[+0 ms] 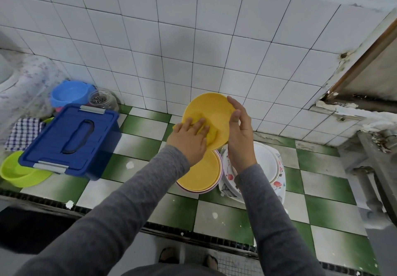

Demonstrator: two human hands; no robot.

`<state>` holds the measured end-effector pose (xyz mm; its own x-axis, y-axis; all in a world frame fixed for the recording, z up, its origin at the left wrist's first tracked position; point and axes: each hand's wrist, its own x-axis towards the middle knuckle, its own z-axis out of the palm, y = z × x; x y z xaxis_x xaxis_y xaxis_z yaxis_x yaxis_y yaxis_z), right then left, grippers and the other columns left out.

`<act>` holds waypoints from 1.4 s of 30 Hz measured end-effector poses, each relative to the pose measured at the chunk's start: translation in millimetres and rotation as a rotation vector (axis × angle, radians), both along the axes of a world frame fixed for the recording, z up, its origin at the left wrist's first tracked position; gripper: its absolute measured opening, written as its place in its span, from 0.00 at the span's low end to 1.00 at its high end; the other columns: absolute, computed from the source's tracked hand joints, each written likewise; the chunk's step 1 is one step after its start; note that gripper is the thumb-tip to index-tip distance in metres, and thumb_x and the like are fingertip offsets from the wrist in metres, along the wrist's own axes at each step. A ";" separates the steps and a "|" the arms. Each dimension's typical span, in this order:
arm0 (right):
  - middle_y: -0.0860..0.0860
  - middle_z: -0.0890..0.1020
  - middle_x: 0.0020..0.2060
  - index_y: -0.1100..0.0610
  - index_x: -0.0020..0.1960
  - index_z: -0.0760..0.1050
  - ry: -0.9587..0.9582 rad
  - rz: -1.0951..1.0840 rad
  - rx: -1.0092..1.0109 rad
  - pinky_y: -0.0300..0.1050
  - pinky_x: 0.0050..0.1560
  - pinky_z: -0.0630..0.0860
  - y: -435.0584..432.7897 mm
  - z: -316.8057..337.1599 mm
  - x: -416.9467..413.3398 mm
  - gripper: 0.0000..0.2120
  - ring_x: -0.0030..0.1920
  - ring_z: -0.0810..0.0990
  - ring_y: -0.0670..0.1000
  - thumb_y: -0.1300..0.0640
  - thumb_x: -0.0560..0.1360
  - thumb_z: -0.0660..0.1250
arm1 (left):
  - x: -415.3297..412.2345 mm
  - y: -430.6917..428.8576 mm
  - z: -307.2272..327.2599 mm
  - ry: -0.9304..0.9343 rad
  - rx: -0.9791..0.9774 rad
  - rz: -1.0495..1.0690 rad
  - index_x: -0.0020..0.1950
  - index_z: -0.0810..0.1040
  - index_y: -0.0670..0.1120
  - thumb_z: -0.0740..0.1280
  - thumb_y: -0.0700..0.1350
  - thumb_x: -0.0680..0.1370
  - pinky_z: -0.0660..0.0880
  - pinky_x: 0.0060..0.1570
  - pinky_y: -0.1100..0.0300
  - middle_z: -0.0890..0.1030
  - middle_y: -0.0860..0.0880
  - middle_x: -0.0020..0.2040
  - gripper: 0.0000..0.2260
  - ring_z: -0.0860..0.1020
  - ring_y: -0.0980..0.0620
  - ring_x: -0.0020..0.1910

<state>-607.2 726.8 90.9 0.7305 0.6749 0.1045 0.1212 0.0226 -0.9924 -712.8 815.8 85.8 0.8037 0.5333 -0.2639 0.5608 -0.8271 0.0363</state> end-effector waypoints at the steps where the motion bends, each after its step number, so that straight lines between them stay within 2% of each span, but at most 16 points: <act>1: 0.46 0.70 0.61 0.31 0.62 0.73 -0.006 0.001 -0.003 0.55 0.65 0.75 0.2 1.4 -1.0 0.15 0.62 0.73 0.45 0.41 0.83 0.51 | 0.3 1.7 -3.0 -0.009 0.025 0.025 0.82 0.43 0.52 0.43 0.53 0.86 0.43 0.77 0.48 0.41 0.51 0.82 0.24 0.42 0.45 0.81; 4: 0.44 0.69 0.58 0.33 0.62 0.72 -0.009 0.001 -0.007 0.44 0.58 0.75 -1.3 3.5 -1.0 0.15 0.58 0.73 0.39 0.40 0.81 0.51 | 0.5 10.4 -10.9 -0.099 0.097 0.051 0.81 0.37 0.50 0.42 0.53 0.85 0.39 0.77 0.48 0.35 0.50 0.81 0.25 0.36 0.46 0.80; 8: 0.40 0.70 0.61 0.33 0.64 0.72 0.049 -0.040 0.015 0.57 0.65 0.76 -1.6 1.0 4.7 0.15 0.62 0.74 0.43 0.39 0.82 0.52 | -0.5 16.2 -19.1 -0.321 0.114 -0.018 0.79 0.37 0.45 0.35 0.53 0.81 0.44 0.79 0.48 0.34 0.49 0.79 0.27 0.38 0.47 0.79; 12: 0.46 0.70 0.68 0.30 0.64 0.73 0.096 -0.051 0.043 0.63 0.62 0.78 -2.8 -0.1 7.4 0.15 0.66 0.75 0.53 0.36 0.81 0.53 | -1.4 12.4 -23.8 -0.496 0.120 -0.108 0.80 0.48 0.43 0.42 0.52 0.83 0.46 0.79 0.50 0.47 0.47 0.81 0.26 0.46 0.46 0.80; 15: 0.45 0.71 0.64 0.30 0.63 0.74 0.074 -0.054 0.044 0.63 0.63 0.77 -2.5 0.7 7.1 0.16 0.65 0.75 0.51 0.34 0.80 0.53 | -1.4 10.1 -21.7 -0.362 0.032 -0.064 0.81 0.47 0.47 0.37 0.56 0.80 0.37 0.76 0.54 0.45 0.47 0.82 0.30 0.42 0.48 0.80; 18: 0.46 0.71 0.64 0.30 0.61 0.75 0.068 -0.052 0.032 0.63 0.65 0.75 -0.5 -0.6 6.2 0.16 0.64 0.75 0.50 0.34 0.80 0.53 | 3.0 9.0 -18.3 -0.265 -0.050 -0.044 0.82 0.46 0.48 0.38 0.56 0.80 0.35 0.74 0.57 0.42 0.49 0.82 0.30 0.41 0.49 0.80; 20: 0.46 0.71 0.64 0.32 0.62 0.76 0.087 -0.051 0.031 0.63 0.66 0.74 0.6 -1.0 7.0 0.16 0.64 0.74 0.50 0.36 0.81 0.53 | 5.1 4.8 -12.2 -0.286 -0.148 -0.048 0.82 0.48 0.48 0.42 0.53 0.85 0.38 0.75 0.58 0.45 0.50 0.82 0.25 0.45 0.50 0.81; 23: 0.41 0.71 0.62 0.37 0.64 0.75 0.087 -0.052 0.013 0.62 0.68 0.73 -0.4 -0.9 9.7 0.17 0.63 0.72 0.44 0.39 0.82 0.52 | 4.5 -2.2 -8.9 -0.325 -0.350 -0.032 0.82 0.51 0.50 0.48 0.53 0.86 0.50 0.76 0.55 0.49 0.52 0.82 0.24 0.51 0.49 0.80; 27: 0.43 0.72 0.66 0.35 0.64 0.76 0.166 -0.017 0.010 0.65 0.65 0.74 -1.8 -3.0 16.0 0.17 0.68 0.72 0.53 0.36 0.81 0.54 | -2.5 -8.5 -13.2 -0.341 -0.389 -0.061 0.80 0.56 0.55 0.51 0.69 0.79 0.62 0.72 0.49 0.58 0.56 0.80 0.33 0.63 0.48 0.76; 29: 0.45 0.74 0.68 0.37 0.63 0.77 0.290 0.011 0.060 0.65 0.60 0.79 -2.2 -4.2 22.0 0.16 0.66 0.75 0.57 0.39 0.82 0.55 | -6.7 -8.6 -18.7 -0.427 -0.356 -0.115 0.79 0.60 0.53 0.59 0.64 0.79 0.68 0.69 0.51 0.67 0.53 0.77 0.31 0.70 0.47 0.71; 31: 0.50 0.75 0.69 0.40 0.64 0.77 0.391 0.059 0.112 0.63 0.58 0.80 -2.7 -4.9 28.4 0.16 0.66 0.77 0.59 0.42 0.83 0.54 | -9.4 -7.1 -22.7 -0.585 -0.356 -0.179 0.77 0.66 0.51 0.64 0.57 0.80 0.73 0.61 0.60 0.77 0.49 0.69 0.27 0.77 0.48 0.63; 33: 0.53 0.76 0.69 0.44 0.68 0.75 0.463 0.084 0.128 0.60 0.57 0.81 -2.8 -4.7 34.2 0.19 0.65 0.79 0.58 0.42 0.83 0.53 | -10.3 -4.3 -22.5 -0.698 -0.366 -0.223 0.76 0.67 0.52 0.68 0.53 0.79 0.66 0.53 0.77 0.81 0.49 0.62 0.26 0.79 0.49 0.57; 35: 0.53 0.76 0.68 0.46 0.72 0.71 0.544 0.090 0.105 0.59 0.58 0.81 -2.8 -5.8 39.4 0.22 0.63 0.80 0.57 0.40 0.82 0.53 | -10.0 -2.0 -18.7 -0.761 -0.372 -0.243 0.75 0.65 0.56 0.69 0.52 0.78 0.62 0.51 0.80 0.83 0.48 0.60 0.26 0.79 0.48 0.55; 38: 0.54 0.77 0.68 0.45 0.72 0.70 0.649 0.137 0.039 0.62 0.56 0.80 -5.8 -6.4 45.0 0.23 0.63 0.80 0.60 0.38 0.81 0.56 | -7.2 1.2 -10.8 -0.826 -0.392 -0.252 0.73 0.64 0.59 0.67 0.52 0.78 0.65 0.53 0.77 0.81 0.50 0.62 0.25 0.78 0.50 0.56; 40: 0.54 0.79 0.64 0.41 0.71 0.72 0.645 0.174 -0.041 0.55 0.45 0.83 -10.1 -3.3 46.7 0.23 0.58 0.81 0.58 0.35 0.80 0.56 | -5.1 1.9 -1.8 -0.875 -0.539 -0.161 0.71 0.67 0.62 0.68 0.51 0.78 0.69 0.55 0.77 0.77 0.58 0.63 0.22 0.75 0.56 0.57; 42: 0.53 0.78 0.61 0.37 0.70 0.72 0.582 0.195 -0.116 0.44 0.34 0.79 -14.4 -1.6 46.0 0.22 0.50 0.79 0.54 0.33 0.81 0.53 | -4.6 2.7 9.9 -0.974 -0.800 -0.002 0.68 0.70 0.64 0.69 0.48 0.78 0.76 0.57 0.69 0.74 0.64 0.63 0.20 0.76 0.59 0.57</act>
<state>-561.2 712.4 89.4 0.5078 0.7845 -0.3559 -0.4359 -0.1224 -0.8916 -717.4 818.6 95.7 0.8467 0.4972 0.1895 0.0184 -0.3833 0.9234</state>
